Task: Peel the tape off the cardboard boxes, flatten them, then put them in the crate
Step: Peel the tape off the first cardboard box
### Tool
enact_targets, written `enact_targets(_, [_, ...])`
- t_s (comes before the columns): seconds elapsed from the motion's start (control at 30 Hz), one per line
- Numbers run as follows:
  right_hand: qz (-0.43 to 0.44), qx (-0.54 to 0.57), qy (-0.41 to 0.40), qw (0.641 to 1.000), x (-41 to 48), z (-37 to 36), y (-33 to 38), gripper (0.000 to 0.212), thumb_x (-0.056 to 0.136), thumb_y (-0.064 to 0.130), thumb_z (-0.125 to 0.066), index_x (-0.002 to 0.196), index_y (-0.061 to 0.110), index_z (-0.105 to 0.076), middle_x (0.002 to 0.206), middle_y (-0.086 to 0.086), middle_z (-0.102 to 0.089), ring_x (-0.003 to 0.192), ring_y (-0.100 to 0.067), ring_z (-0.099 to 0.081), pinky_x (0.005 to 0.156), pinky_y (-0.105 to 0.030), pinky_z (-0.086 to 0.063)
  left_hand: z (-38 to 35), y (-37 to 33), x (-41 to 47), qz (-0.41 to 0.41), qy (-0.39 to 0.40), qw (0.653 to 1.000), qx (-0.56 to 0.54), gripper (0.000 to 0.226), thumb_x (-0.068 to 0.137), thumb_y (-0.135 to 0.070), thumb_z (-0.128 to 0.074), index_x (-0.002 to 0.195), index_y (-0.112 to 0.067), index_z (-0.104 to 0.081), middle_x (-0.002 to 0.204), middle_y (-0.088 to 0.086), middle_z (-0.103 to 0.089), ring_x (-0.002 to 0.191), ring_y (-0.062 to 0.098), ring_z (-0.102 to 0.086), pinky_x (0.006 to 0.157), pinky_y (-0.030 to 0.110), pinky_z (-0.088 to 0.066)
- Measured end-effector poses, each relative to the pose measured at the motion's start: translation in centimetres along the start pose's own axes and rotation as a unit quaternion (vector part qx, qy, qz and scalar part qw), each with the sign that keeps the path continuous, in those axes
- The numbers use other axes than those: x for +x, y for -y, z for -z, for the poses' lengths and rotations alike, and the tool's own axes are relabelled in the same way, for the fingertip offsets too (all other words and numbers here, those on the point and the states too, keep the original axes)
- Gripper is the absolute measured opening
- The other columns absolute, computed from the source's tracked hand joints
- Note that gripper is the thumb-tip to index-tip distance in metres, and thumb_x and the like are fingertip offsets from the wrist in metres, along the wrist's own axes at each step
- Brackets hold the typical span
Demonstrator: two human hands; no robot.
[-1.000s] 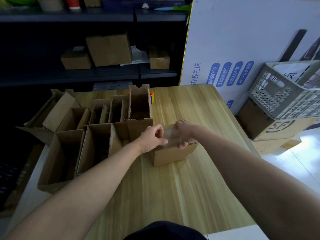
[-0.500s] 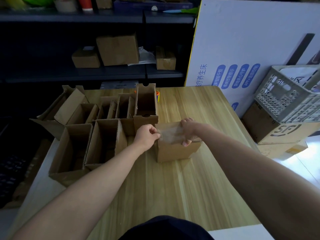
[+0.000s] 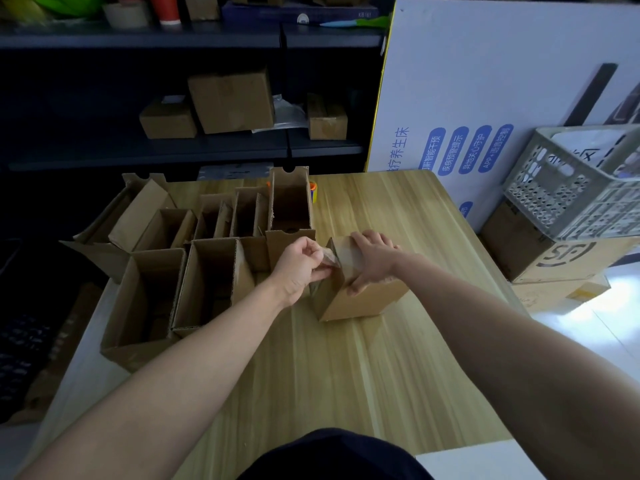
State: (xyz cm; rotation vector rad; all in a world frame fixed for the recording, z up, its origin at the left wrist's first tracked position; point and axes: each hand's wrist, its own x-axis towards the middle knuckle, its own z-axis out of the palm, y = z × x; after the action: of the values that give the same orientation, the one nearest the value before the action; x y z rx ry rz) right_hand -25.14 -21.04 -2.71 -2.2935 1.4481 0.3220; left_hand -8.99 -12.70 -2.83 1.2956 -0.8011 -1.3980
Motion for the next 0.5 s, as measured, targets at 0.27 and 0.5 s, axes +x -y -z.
enact_targets(0.27, [0.001, 0.173, 0.005, 0.985, -0.9, 0.4, -0.2, 0.137, 0.053, 0.060, -0.081, 0.148, 0.031, 0.014, 0.157, 0.007, 0.006, 0.144, -0.028, 0.002, 0.114, -0.055, -0.015, -1.2, -1.6, 0.0, 0.043, -0.026, 0.973, -0.227, 0.018, 0.099, 0.001, -0.033, 0.088, -0.005, -0.047, 0.091, 0.026, -0.060, 0.090, 0.034, -0.063, 0.086, 0.046, -0.053])
enact_targets(0.5, [-0.009, 0.377, 0.066, 0.924, -1.7, -0.5, 0.4, 0.124, 0.067, 0.033, -0.082, 0.148, 0.035, 0.013, 0.153, -0.008, -0.017, 0.137, -0.033, -0.025, 0.110, -0.057, -0.024, -2.2, -2.2, 0.8, 0.055, -0.082, 0.992, -0.082, 0.017, 0.099, 0.002, -0.033, 0.090, -0.008, -0.044, 0.074, 0.011, -0.051, 0.073, 0.021, -0.055, 0.073, 0.037, -0.055])
